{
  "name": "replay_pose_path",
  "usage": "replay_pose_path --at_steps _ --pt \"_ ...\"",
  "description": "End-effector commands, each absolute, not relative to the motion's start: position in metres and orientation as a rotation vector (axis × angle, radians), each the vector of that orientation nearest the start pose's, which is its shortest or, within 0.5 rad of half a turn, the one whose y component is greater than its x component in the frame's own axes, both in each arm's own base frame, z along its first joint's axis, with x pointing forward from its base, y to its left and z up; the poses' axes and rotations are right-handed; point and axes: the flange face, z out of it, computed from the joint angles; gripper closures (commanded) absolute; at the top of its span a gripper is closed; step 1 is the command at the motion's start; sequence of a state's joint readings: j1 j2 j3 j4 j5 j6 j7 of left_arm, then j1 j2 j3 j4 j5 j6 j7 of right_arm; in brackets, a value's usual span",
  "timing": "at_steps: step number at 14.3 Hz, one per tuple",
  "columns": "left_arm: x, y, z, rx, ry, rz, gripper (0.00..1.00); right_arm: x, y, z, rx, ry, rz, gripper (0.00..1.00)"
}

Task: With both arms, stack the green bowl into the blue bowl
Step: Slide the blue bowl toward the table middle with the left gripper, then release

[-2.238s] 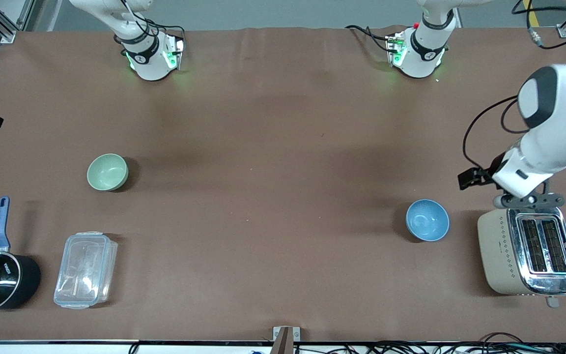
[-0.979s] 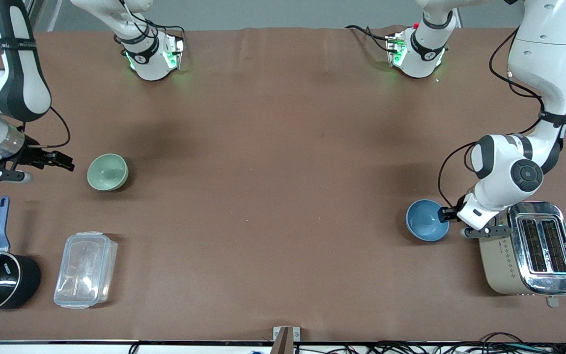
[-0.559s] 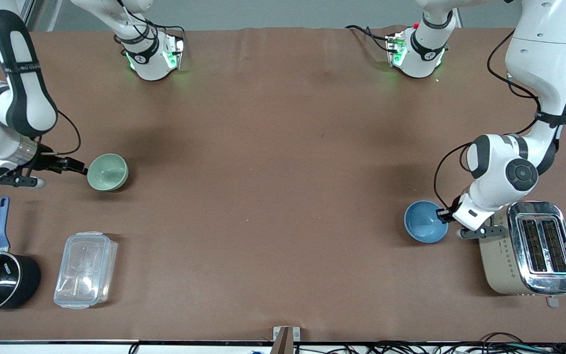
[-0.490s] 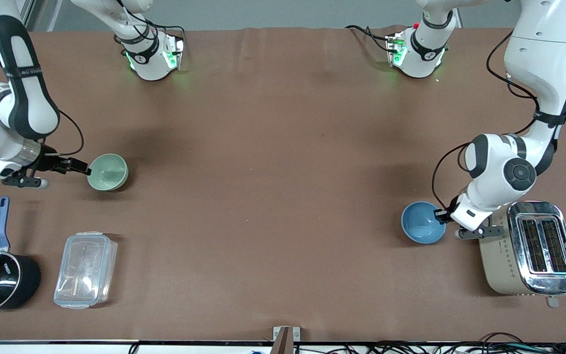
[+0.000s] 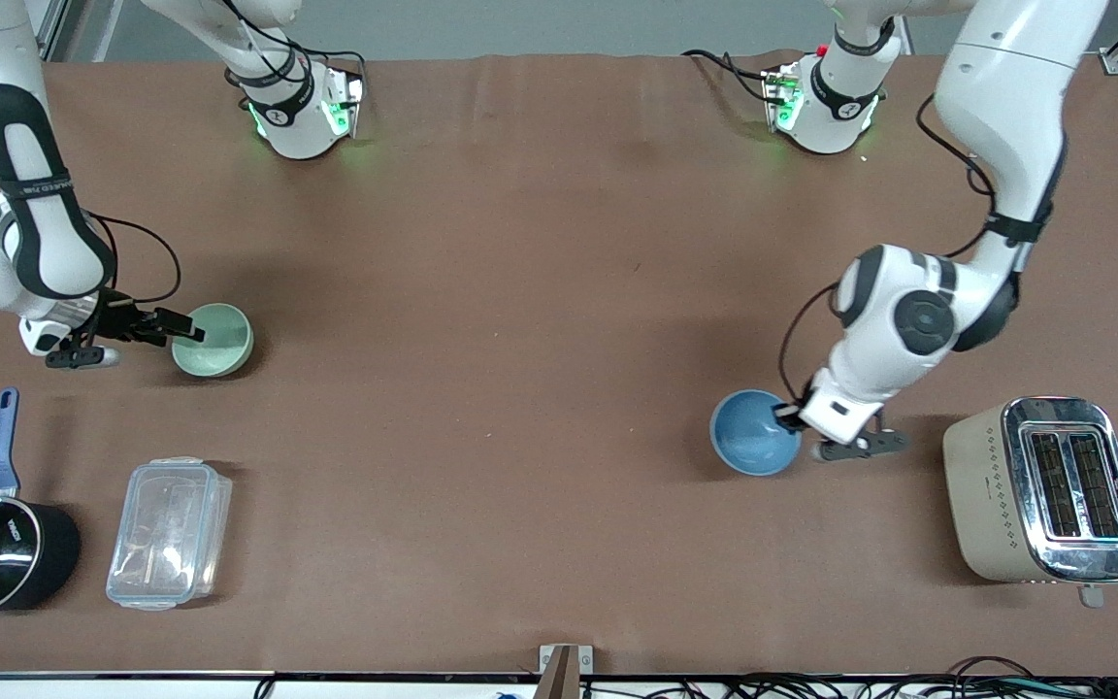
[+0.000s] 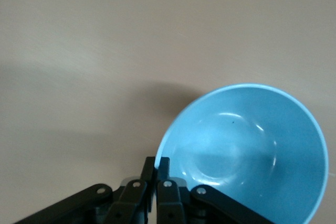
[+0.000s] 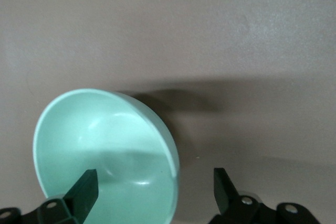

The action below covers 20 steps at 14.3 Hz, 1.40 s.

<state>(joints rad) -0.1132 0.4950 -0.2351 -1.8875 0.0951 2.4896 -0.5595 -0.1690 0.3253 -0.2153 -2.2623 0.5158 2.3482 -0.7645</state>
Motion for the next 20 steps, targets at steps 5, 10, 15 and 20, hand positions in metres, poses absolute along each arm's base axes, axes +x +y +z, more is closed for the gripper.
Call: replay_pose_path --at_steps 5,10,15,20 --pt "0.547 -0.398 0.264 -3.231 -0.518 -0.116 1.00 0.470 -0.193 0.185 -2.764 0.097 0.025 0.80" --pt "0.500 -0.485 0.233 -3.229 -0.608 -0.050 1.00 0.478 -0.196 0.193 -2.751 0.133 -0.028 0.97" --pt "0.478 -0.509 0.217 -3.230 -0.550 -0.024 0.97 0.492 -0.191 0.223 -2.758 0.095 -0.089 0.97" --pt "0.499 -0.501 0.252 -3.249 -0.570 -0.104 0.00 0.517 -0.169 0.295 -2.868 -0.064 -0.117 0.99"
